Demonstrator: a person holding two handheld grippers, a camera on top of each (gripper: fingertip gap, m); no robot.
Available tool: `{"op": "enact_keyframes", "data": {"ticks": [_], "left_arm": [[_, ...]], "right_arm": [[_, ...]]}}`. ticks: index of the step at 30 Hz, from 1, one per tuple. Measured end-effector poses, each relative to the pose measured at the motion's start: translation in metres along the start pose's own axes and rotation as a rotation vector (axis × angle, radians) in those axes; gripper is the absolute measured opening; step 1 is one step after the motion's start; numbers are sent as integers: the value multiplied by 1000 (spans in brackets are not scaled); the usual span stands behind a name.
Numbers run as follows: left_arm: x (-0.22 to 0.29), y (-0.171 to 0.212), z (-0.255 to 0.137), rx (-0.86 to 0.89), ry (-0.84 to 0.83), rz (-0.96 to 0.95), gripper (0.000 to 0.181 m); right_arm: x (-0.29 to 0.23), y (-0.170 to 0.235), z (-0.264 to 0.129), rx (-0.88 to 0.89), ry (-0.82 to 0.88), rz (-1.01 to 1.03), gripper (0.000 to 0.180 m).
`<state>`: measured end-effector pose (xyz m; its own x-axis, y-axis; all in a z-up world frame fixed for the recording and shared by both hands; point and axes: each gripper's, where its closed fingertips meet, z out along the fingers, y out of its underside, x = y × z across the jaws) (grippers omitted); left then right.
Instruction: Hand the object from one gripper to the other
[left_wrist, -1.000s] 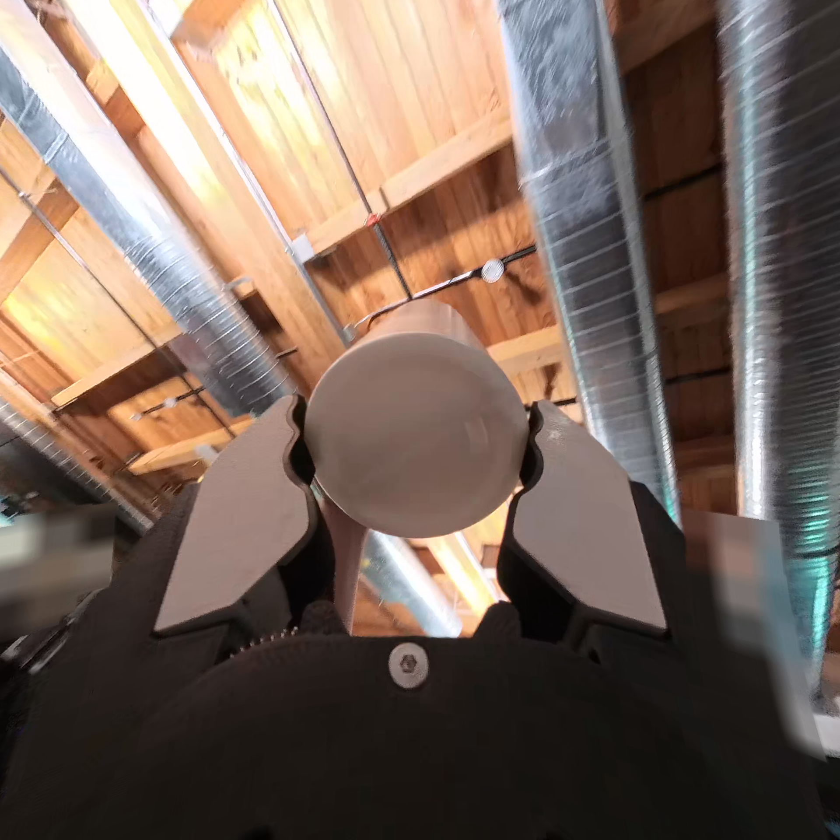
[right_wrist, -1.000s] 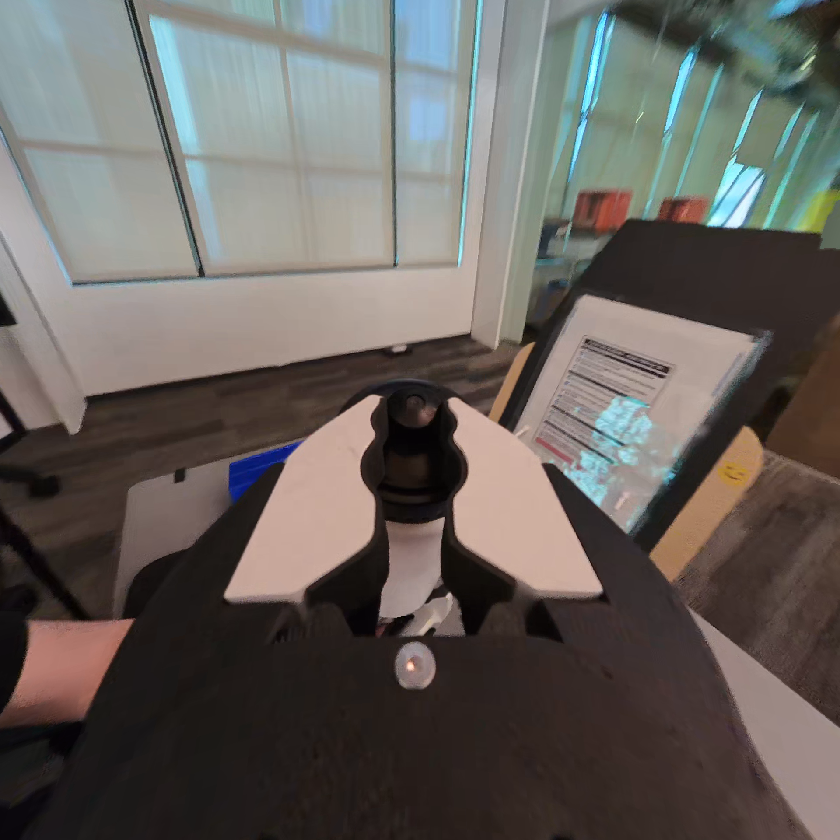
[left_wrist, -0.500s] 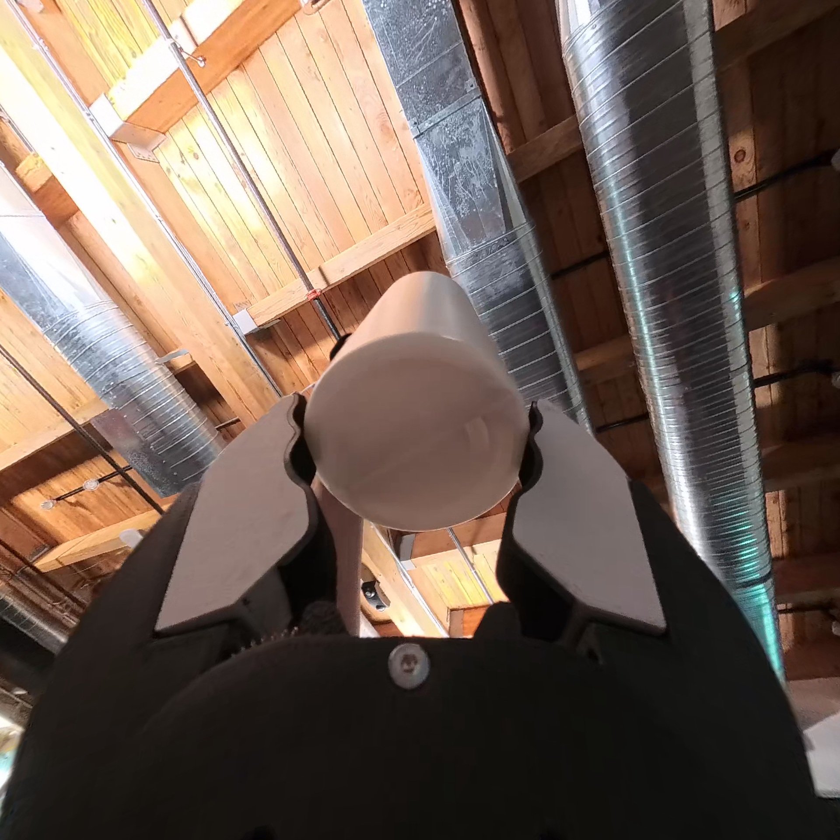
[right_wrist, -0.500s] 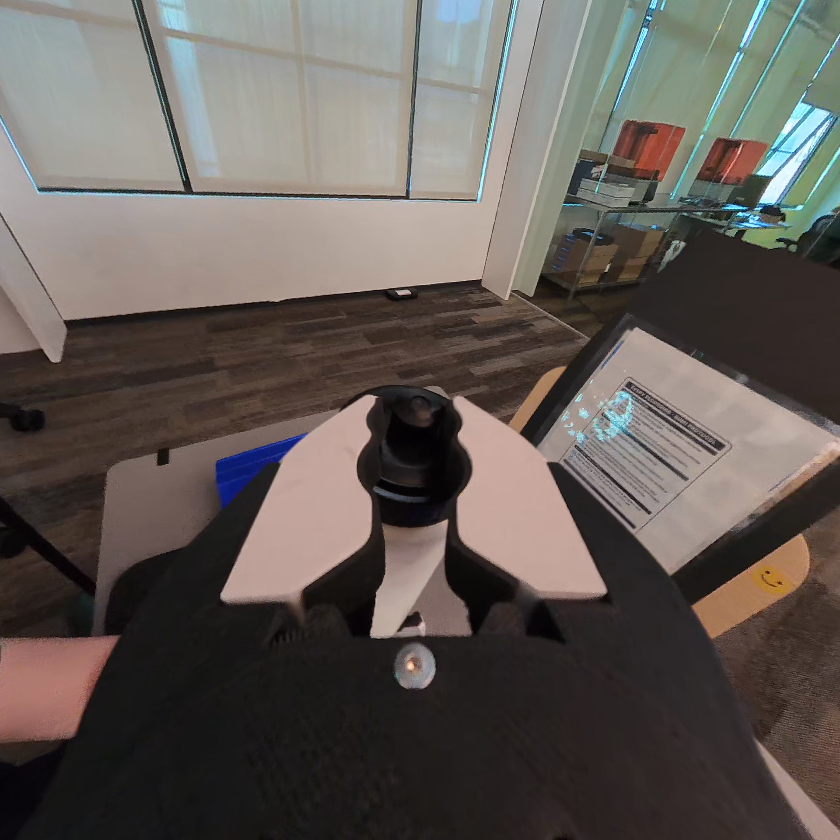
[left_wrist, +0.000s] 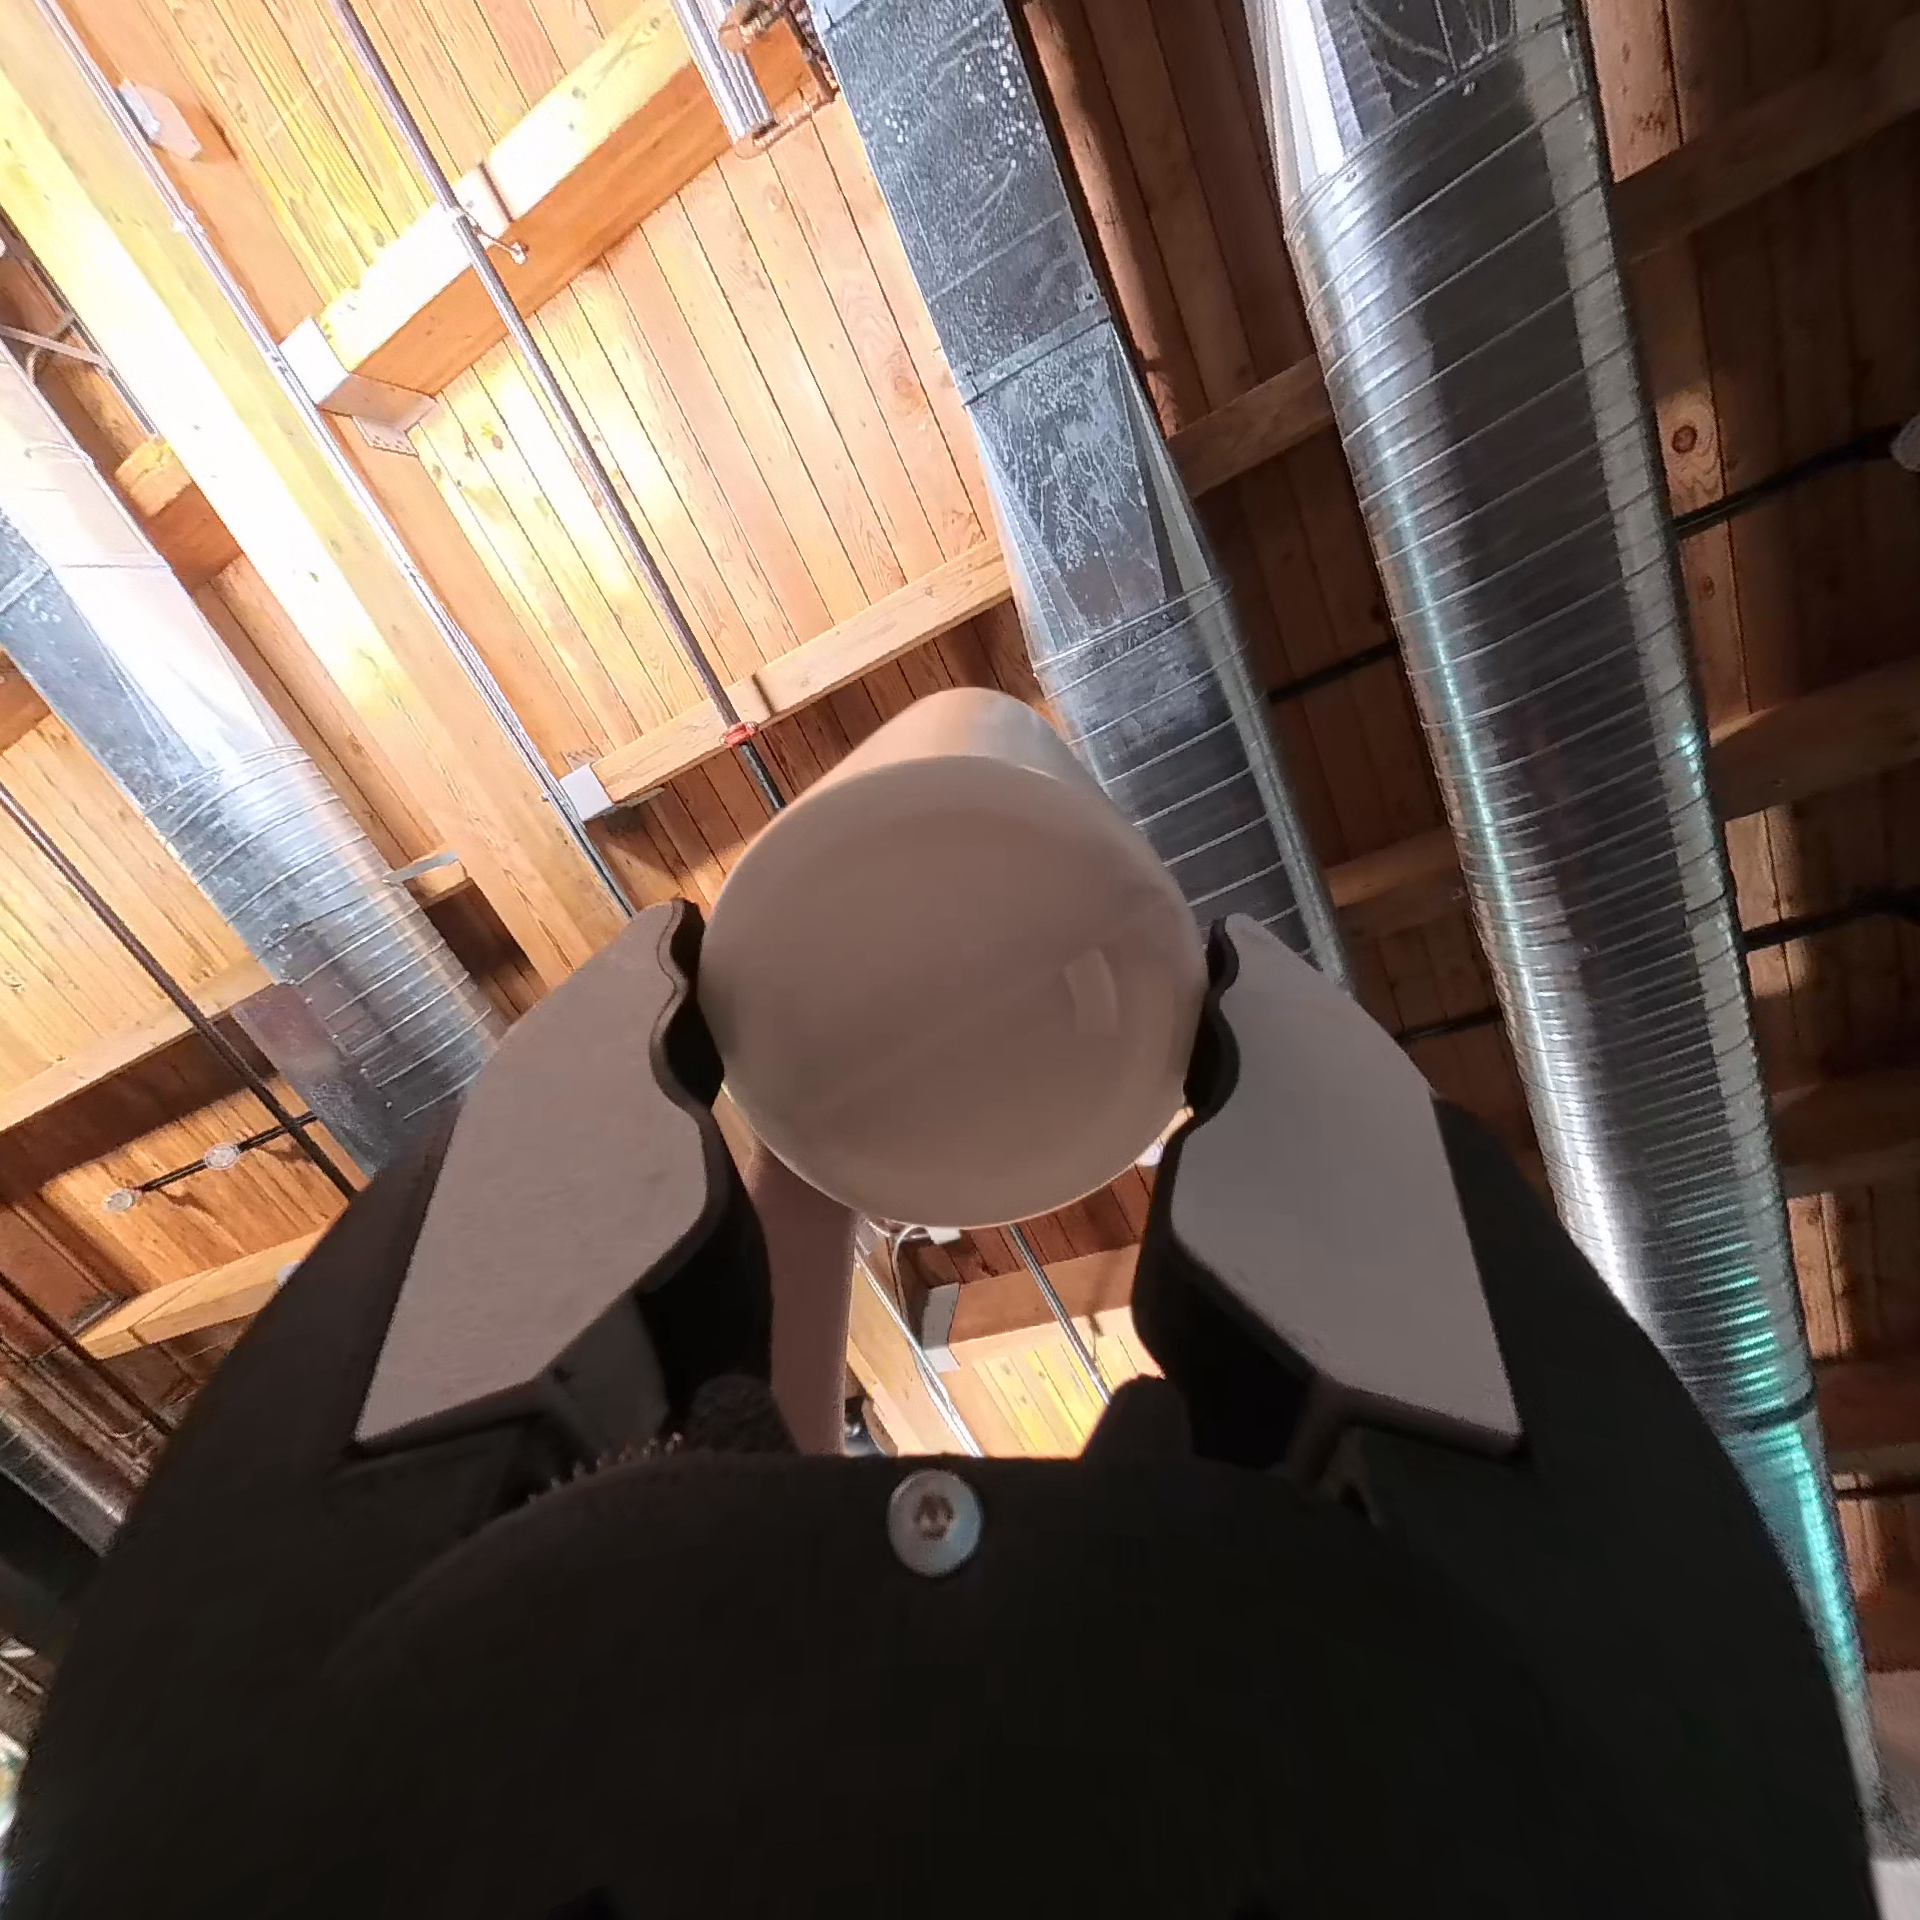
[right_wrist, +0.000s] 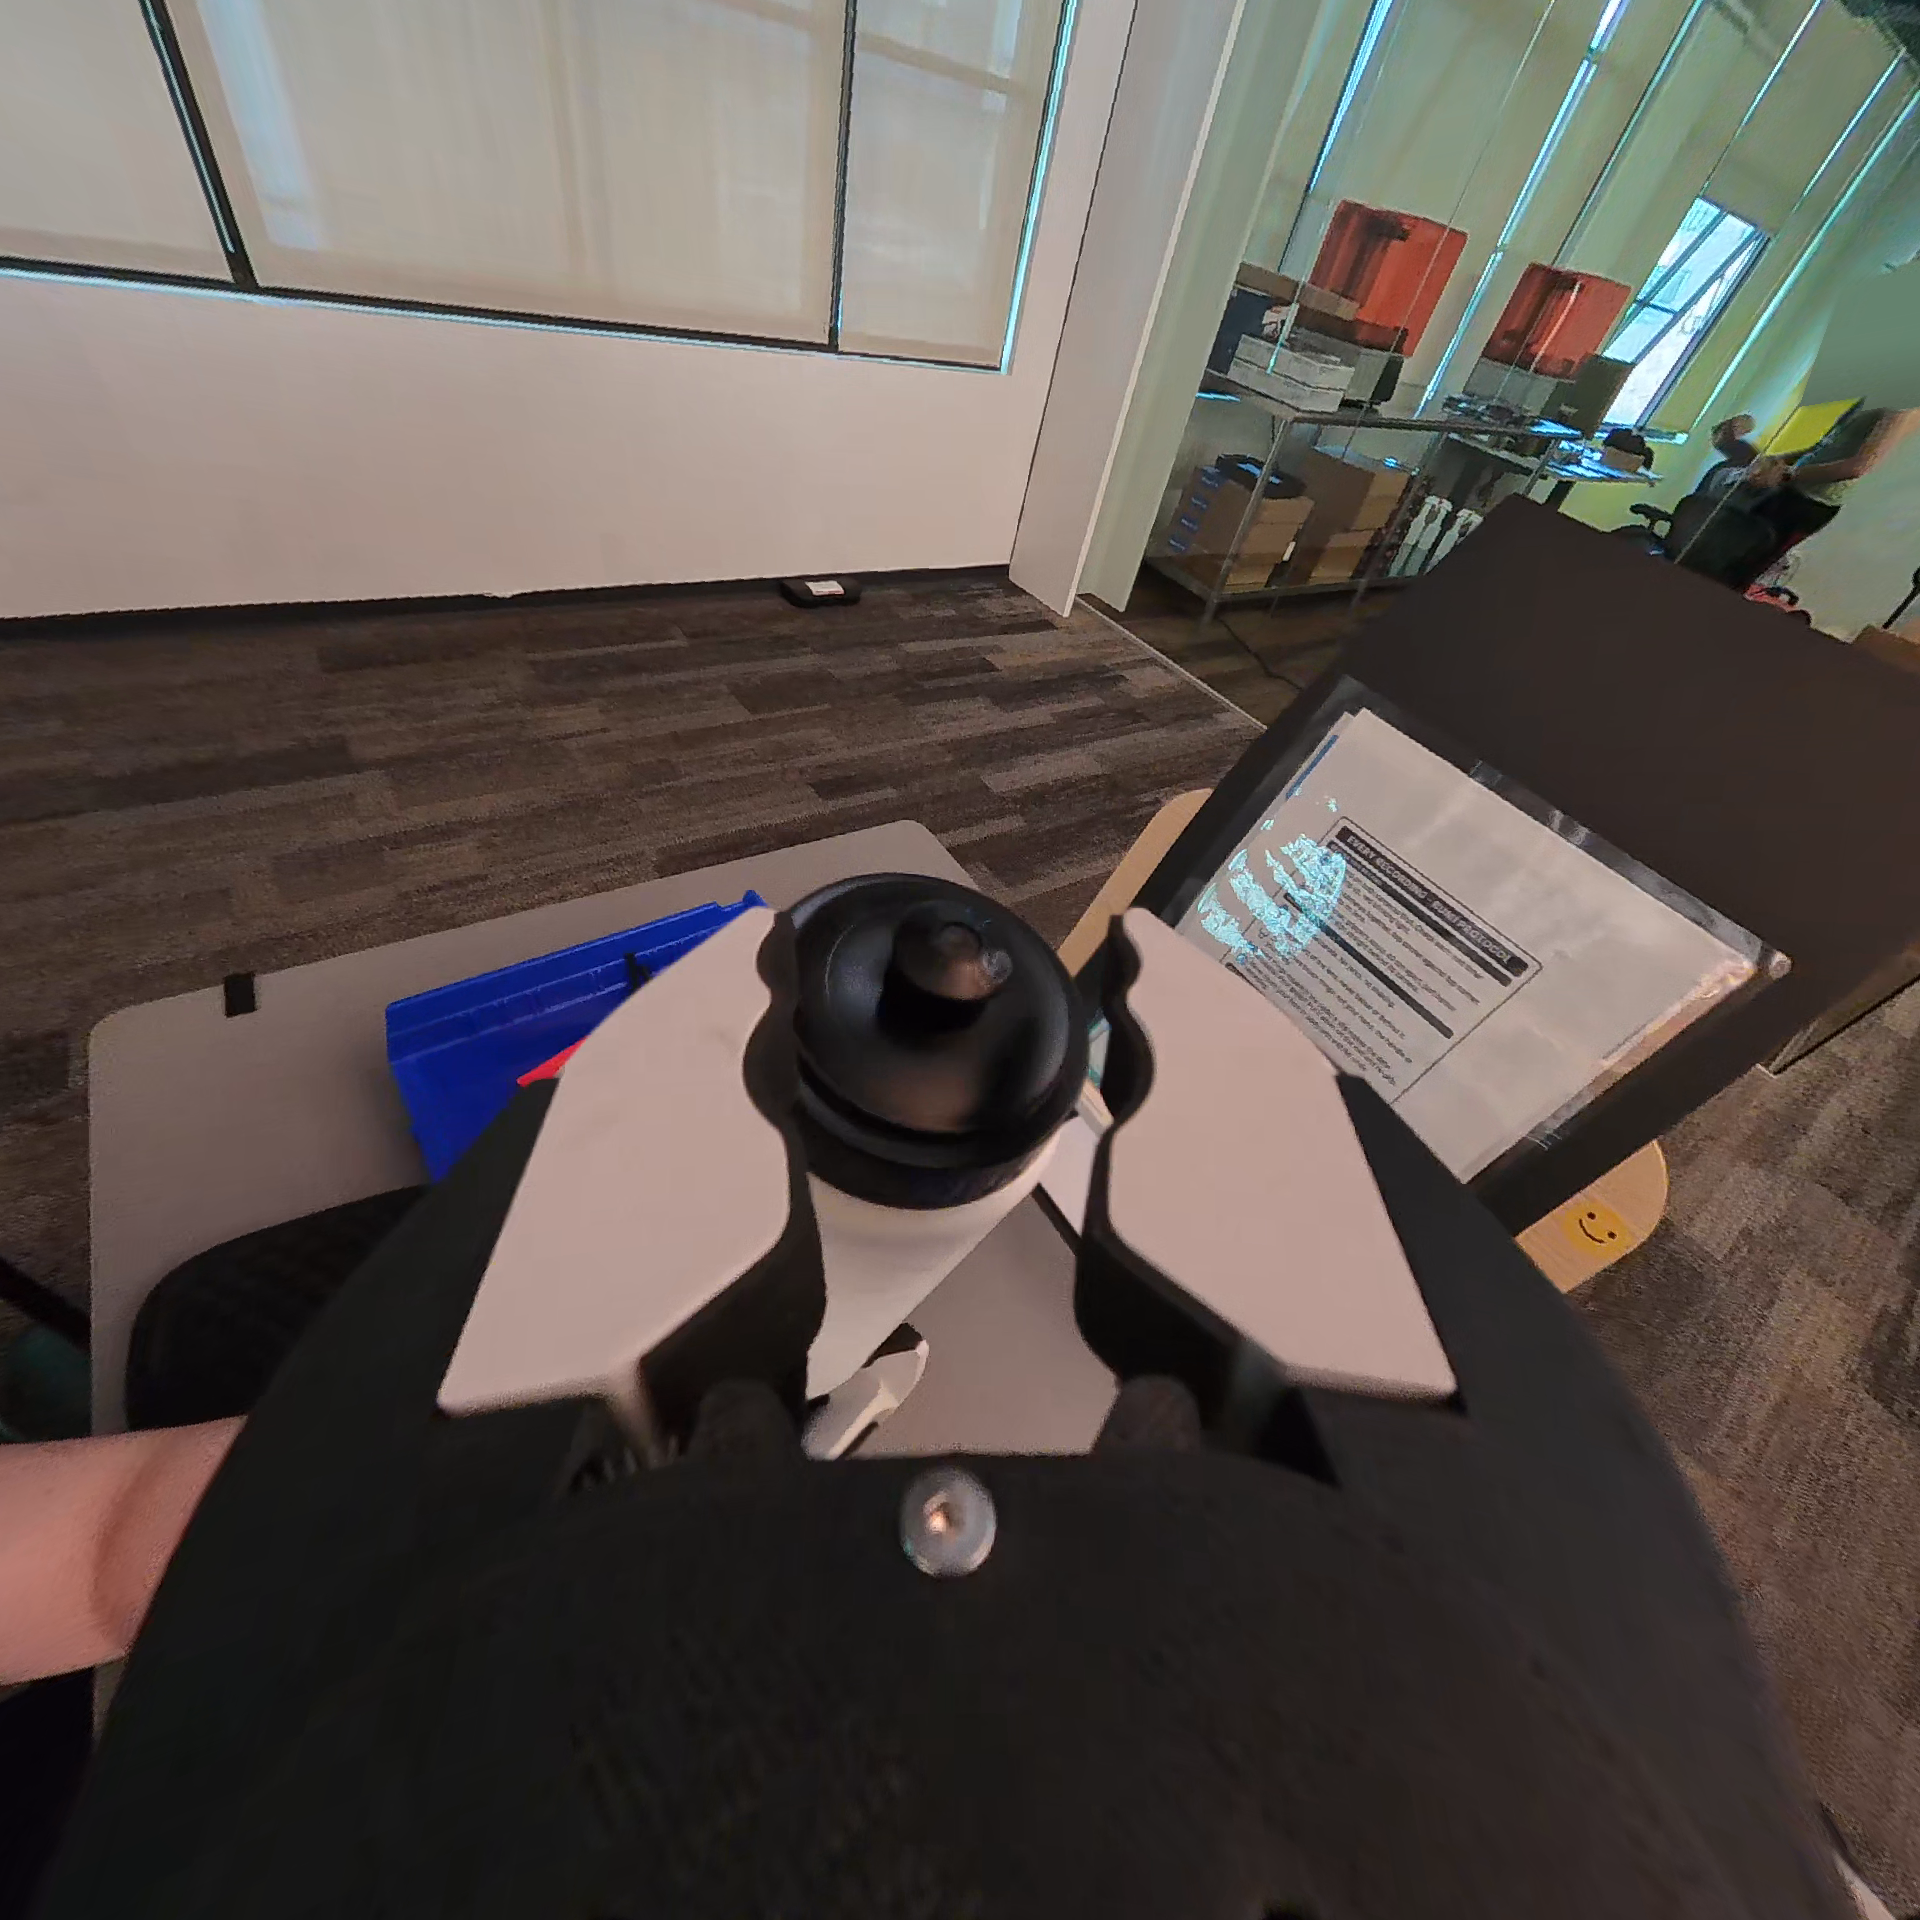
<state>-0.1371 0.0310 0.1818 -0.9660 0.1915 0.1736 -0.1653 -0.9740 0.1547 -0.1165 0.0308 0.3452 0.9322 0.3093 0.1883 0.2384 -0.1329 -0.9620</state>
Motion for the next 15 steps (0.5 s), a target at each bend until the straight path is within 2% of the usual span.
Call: {"op": "enact_keyframes", "data": {"ticks": [15], "left_arm": [[-2, 2, -1, 95, -21, -74, 89]], "right_arm": [[10, 2, 8, -36, 9, 64, 62]]}}
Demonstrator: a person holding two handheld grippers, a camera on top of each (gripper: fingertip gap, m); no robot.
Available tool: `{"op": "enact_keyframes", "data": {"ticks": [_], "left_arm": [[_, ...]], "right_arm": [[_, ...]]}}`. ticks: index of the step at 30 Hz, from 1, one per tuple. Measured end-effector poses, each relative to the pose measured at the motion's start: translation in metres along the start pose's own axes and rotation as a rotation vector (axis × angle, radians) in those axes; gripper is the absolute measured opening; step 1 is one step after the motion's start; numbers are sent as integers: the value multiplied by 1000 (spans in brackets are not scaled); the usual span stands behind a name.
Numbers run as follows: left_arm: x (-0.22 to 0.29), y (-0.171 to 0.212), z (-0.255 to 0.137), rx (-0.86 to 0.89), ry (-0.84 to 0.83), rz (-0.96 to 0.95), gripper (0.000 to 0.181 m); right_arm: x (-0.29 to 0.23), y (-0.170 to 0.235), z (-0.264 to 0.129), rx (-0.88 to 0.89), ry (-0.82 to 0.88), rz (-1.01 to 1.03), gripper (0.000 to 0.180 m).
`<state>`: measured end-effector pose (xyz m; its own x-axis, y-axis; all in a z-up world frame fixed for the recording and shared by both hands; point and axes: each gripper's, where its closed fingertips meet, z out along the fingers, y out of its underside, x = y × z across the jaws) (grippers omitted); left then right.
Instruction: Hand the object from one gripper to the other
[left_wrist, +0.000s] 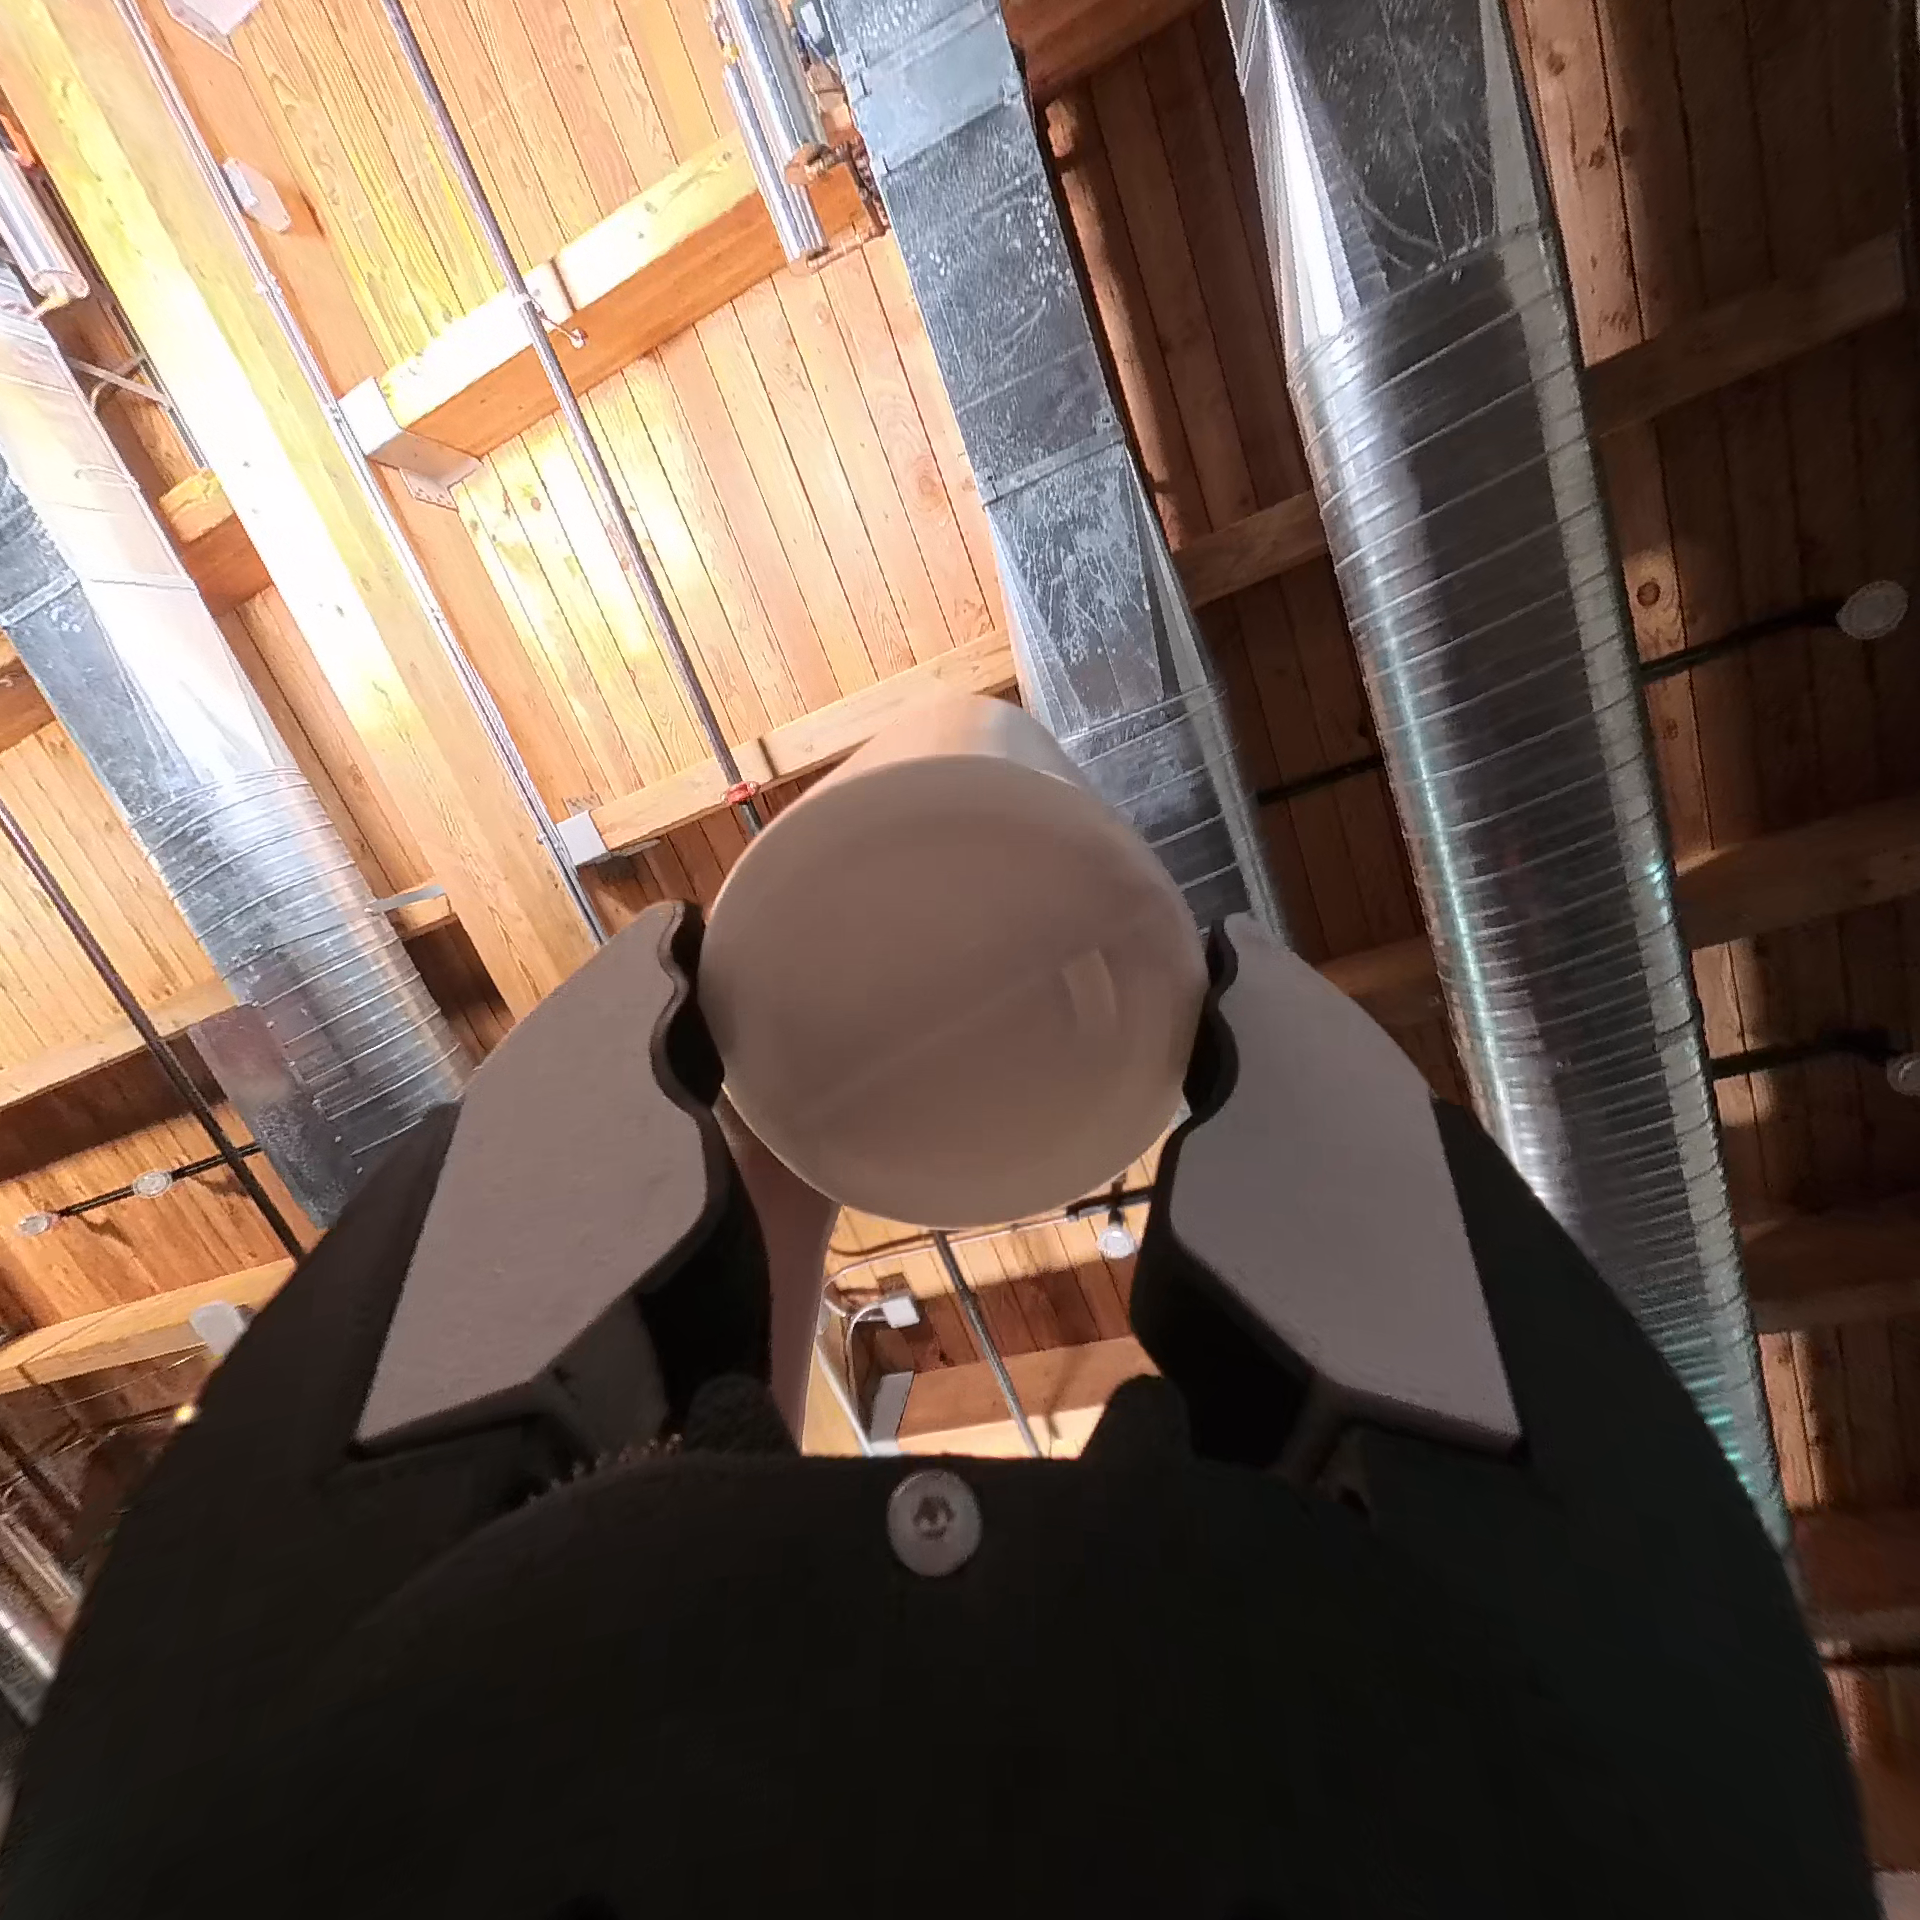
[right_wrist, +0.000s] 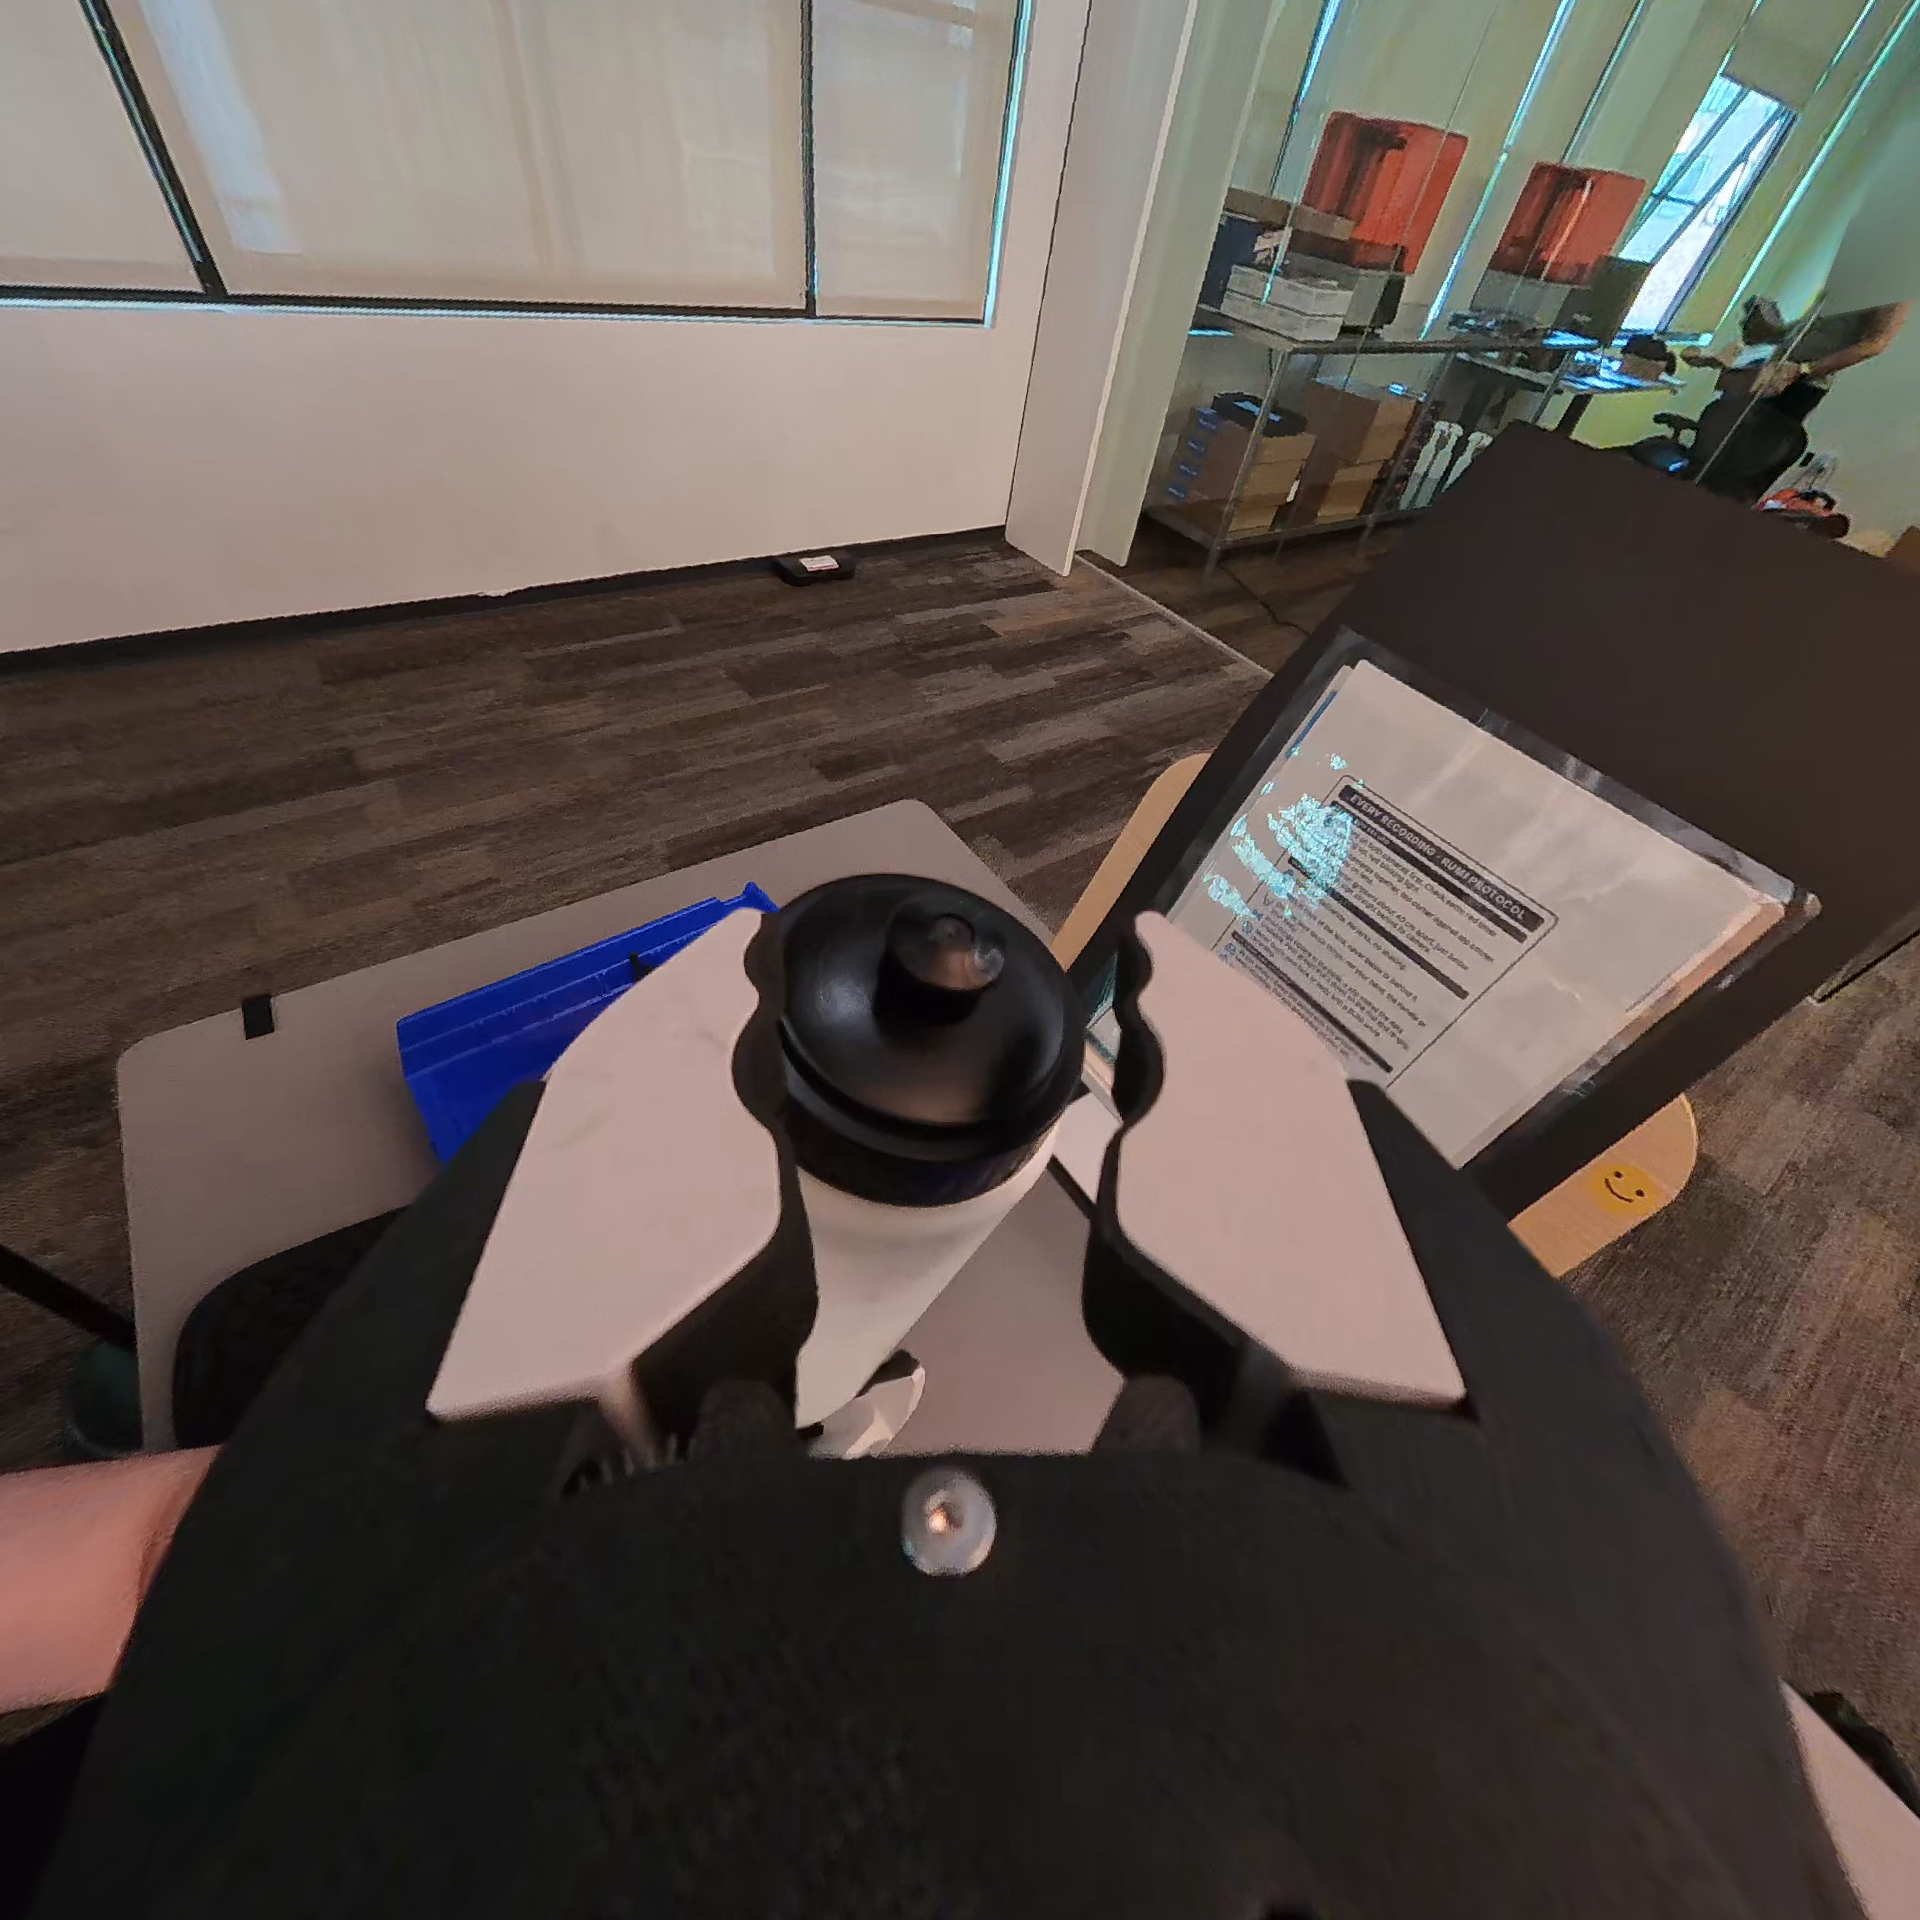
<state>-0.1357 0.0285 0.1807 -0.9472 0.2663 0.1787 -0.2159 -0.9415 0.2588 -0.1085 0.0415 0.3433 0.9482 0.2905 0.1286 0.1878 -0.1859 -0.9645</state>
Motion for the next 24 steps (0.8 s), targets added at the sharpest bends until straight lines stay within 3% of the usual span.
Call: {"op": "enact_keyframes", "data": {"ticks": [10, 19, 24], "left_arm": [[6, 1, 4, -29, 12, 29, 89], [22, -11, 9, -230, -42, 365, 88], [33, -8, 14, -245, -5, 360, 88]], "right_arm": [[3, 6, 5, -18, -27, 17, 66], [3, 12, 14, 32, -40, 12, 65], [13, 18, 16, 90, -51, 77, 76]]}}
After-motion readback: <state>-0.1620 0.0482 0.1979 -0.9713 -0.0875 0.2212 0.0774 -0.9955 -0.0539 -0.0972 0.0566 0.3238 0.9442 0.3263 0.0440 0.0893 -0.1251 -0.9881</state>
